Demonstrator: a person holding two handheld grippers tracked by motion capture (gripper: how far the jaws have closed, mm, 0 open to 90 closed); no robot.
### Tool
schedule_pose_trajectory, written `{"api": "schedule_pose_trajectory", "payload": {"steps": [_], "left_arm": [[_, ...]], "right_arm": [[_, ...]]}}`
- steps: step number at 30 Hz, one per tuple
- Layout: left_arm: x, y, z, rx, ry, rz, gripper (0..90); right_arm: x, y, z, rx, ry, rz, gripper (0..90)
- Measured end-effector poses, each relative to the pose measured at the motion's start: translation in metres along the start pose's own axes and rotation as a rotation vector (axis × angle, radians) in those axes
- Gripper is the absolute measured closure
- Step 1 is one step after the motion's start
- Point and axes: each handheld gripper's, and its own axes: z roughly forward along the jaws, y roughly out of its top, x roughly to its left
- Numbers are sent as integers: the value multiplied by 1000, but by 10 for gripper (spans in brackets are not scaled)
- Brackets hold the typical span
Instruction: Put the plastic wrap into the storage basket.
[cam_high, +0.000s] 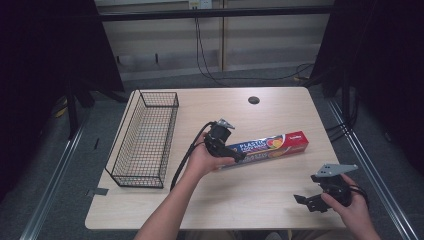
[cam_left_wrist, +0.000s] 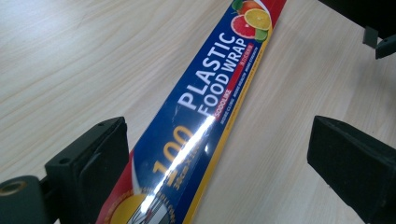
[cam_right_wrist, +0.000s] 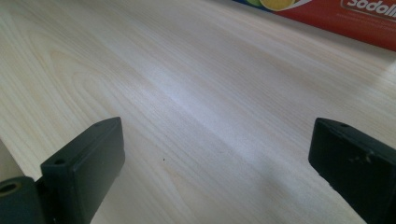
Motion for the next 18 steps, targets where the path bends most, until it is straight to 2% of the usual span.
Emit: {"api": "schedule_pose_trajectory", "payload": {"steps": [3, 8, 10, 11, 12, 14, 18], "left_arm": [[0, 5, 9, 27, 3, 30, 57], [-1, 8, 19, 33, 0, 12, 57], [-2, 10, 24, 38, -3, 17, 57], [-4, 12, 28, 46, -10, 42, 60], [-4, 13, 30, 56, -9, 48, 62], [-5, 14, 32, 55, -4, 41, 62], [-5, 17, 42, 71, -2, 51, 68]], "right_arm": [[0, 1, 0, 7, 10, 2, 33], [0, 1, 0, 7, 13, 4, 33], [0, 2, 0, -2, 17, -3, 34], [0, 2, 0, 2, 19, 2, 34], [1, 3, 0, 10, 19, 7, 34], [1, 2, 0, 5, 18, 1, 34], [1, 3, 0, 5, 27, 4, 35]]}}
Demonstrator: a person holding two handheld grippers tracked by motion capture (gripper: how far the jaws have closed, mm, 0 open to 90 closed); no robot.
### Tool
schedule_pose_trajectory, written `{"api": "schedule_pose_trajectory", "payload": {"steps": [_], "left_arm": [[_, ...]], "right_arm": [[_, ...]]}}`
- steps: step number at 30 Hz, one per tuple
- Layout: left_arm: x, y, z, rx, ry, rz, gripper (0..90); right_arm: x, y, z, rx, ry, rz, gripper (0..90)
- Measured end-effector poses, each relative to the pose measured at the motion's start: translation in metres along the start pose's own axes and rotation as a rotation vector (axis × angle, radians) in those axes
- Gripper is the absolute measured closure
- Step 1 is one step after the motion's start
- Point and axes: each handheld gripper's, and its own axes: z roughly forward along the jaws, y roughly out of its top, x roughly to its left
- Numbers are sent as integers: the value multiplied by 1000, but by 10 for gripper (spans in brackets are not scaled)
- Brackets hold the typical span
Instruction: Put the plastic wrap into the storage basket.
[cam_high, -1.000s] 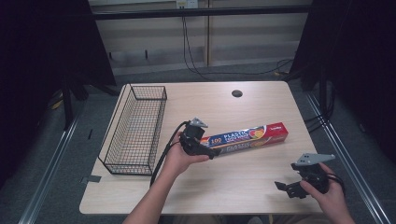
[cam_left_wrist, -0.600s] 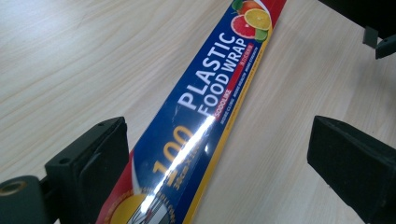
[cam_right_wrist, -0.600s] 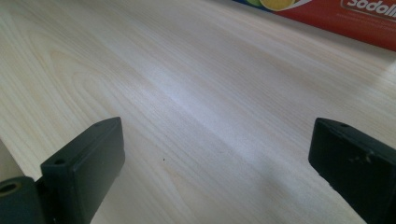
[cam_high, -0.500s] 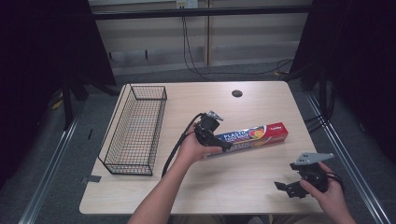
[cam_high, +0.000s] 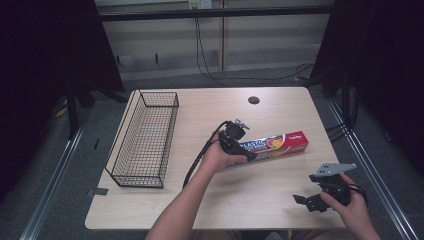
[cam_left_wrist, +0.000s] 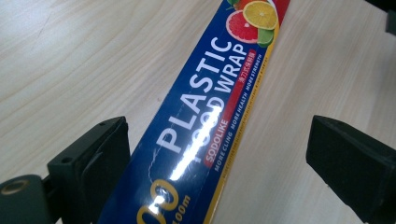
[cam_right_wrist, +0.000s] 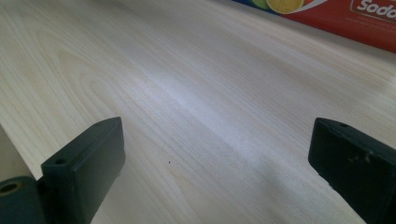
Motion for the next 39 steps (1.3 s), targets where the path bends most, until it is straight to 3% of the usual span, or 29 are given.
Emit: {"api": "schedule_pose_trajectory", "payload": {"steps": [9, 11, 13, 14, 15, 17, 26, 33, 39], "left_arm": [[3, 2, 16, 27, 6, -1, 88], [3, 1, 18, 32, 13, -11, 134], [4, 0, 14, 22, 51, 10, 239], [5, -1, 13, -15, 43, -23, 278], [5, -1, 13, -15, 43, -23, 292], [7, -2, 11, -23, 30, -45, 303], [-1, -7, 7, 23, 26, -28, 316], [-8, -13, 1, 37, -1, -20, 366], [-10, -8, 5, 42, 12, -38, 351]], "right_arm": [[-3, -1, -1, -4, 4, -6, 35], [-3, -1, -1, -6, 2, -6, 35], [-3, 0, -1, -8, 6, -8, 35], [-3, -1, -1, -8, 9, -7, 35], [-3, -1, -2, -8, 6, -8, 34], [-4, -1, -2, -9, 5, -7, 34], [-2, 0, -1, -16, 18, -3, 34], [-2, 0, -1, -5, 15, -2, 34], [-1, 2, 0, -13, 18, -11, 34]]}}
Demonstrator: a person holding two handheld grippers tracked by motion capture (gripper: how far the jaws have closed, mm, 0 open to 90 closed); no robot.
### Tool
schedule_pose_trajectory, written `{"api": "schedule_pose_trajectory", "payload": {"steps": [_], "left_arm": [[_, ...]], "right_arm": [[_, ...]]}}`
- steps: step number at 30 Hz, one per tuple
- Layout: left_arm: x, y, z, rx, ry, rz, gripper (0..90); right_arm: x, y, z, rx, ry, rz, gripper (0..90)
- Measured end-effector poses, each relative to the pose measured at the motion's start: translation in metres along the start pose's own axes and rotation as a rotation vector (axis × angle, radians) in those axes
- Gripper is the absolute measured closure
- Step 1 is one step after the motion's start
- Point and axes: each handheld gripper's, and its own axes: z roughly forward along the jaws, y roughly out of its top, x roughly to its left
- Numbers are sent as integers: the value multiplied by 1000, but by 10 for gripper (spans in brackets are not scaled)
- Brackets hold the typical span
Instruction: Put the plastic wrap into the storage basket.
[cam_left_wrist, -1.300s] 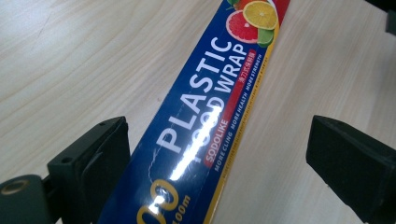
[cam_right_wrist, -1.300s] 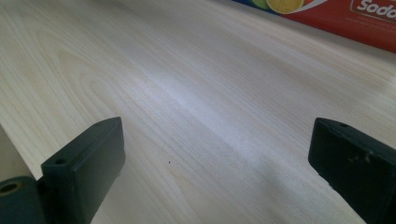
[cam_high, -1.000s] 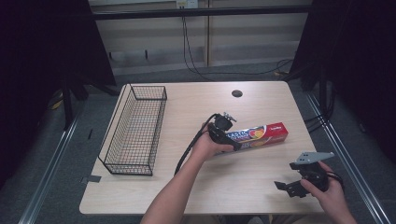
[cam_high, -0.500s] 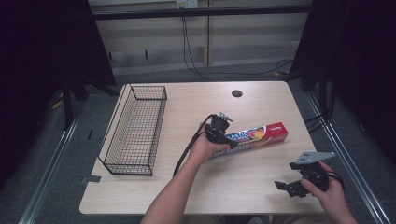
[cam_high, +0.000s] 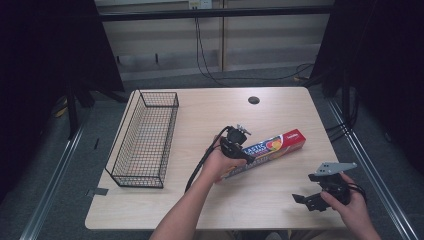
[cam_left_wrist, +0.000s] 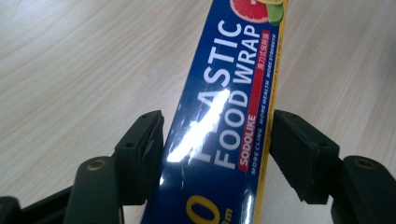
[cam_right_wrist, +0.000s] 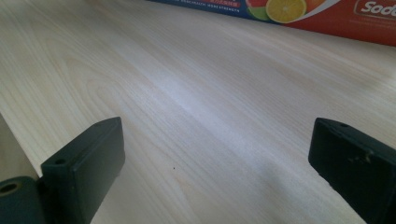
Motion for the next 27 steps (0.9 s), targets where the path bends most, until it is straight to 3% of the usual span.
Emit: {"api": "schedule_pose_trajectory", "payload": {"steps": [3, 7, 9, 11, 13, 16, 20, 27], "left_arm": [[-1, 5, 5, 19, -3, 14, 331], [-4, 8, 12, 18, -5, 0, 298], [-4, 11, 16, 38, 6, 23, 282], [-5, 11, 19, 31, -3, 11, 283], [-7, 13, 23, 63, 19, 34, 302], [-7, 13, 24, 64, 19, 30, 317], [-8, 15, 23, 102, 19, 91, 344], [-12, 16, 22, 131, 13, 72, 376]], "right_arm": [[1, 0, 1, 1, 0, -1, 34], [1, 1, 2, 4, 2, 1, 34], [1, 1, 1, 0, 2, -2, 34], [1, 1, 1, 2, -1, 1, 34], [2, 1, 0, -4, 1, 0, 34], [2, 1, -1, -3, 4, -3, 34], [4, 1, 0, -8, 4, -5, 34], [4, 2, 1, -19, 13, 2, 34]]}}
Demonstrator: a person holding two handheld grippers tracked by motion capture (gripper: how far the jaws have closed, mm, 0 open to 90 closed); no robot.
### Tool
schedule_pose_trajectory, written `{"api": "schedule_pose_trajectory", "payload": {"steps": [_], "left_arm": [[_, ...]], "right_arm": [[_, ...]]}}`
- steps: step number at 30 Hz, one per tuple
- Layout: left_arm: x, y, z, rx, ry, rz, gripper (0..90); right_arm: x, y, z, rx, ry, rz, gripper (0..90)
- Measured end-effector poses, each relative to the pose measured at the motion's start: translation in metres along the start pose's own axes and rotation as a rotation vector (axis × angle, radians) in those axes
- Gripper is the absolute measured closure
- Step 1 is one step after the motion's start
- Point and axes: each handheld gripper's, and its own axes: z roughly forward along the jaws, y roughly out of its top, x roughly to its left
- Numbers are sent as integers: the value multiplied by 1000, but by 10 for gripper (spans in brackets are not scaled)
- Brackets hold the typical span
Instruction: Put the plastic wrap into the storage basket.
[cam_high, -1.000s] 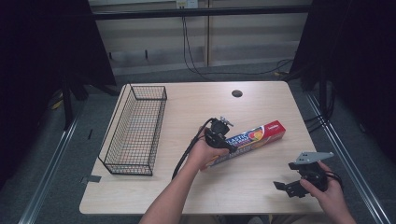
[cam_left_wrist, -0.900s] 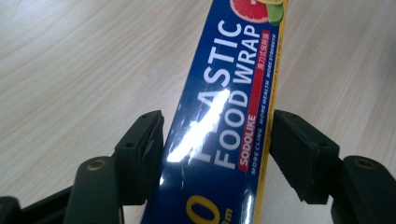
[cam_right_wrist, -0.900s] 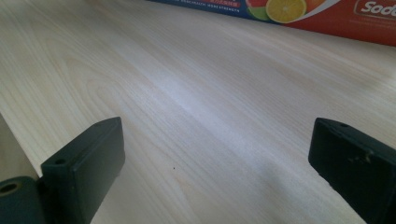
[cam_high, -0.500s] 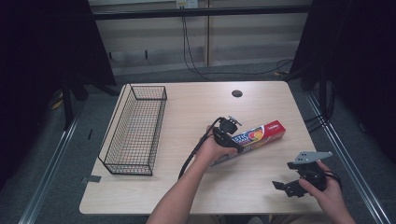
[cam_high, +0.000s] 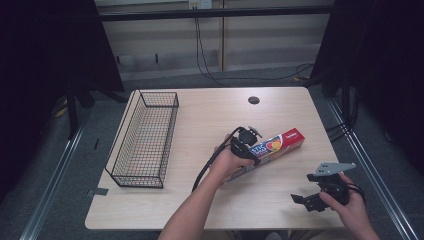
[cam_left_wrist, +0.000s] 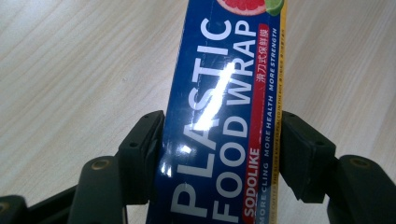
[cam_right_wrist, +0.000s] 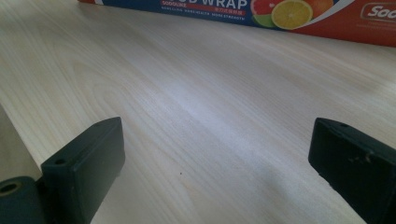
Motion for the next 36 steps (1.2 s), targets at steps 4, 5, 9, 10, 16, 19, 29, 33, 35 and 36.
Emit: {"api": "schedule_pose_trajectory", "payload": {"steps": [4, 5, 9, 10, 16, 19, 29, 33, 35, 36], "left_arm": [[0, 1, 0, 13, 0, 0, 375], [1, 2, 0, 12, 0, 2, 375], [1, 1, 1, -3, -2, 5, 377], [1, 1, 1, -3, -2, 5, 377], [-1, 5, 1, 18, -5, -35, 389], [-3, 7, 2, 32, 2, -55, 382], [-2, 15, 7, -13, -10, -40, 347], [-3, 19, 12, 7, -4, -39, 363], [-3, 19, 15, 9, -2, -31, 365], [-4, 18, 16, 15, 0, -41, 363]], "right_arm": [[0, 0, -1, 5, -6, 2, 33], [-1, 0, -1, 4, -7, 0, 34], [-2, 0, -1, -2, -7, 1, 33], [-2, 0, -1, -3, -6, 2, 33], [-1, 0, -1, -5, -5, 0, 33], [-2, 0, -1, -2, -4, 1, 34], [-2, 0, -1, 1, -4, 0, 33], [-2, 0, -2, -4, 0, 2, 33], [-2, 0, -2, -5, -2, 13, 33], [-2, 0, -2, -5, -2, 11, 33]]}}
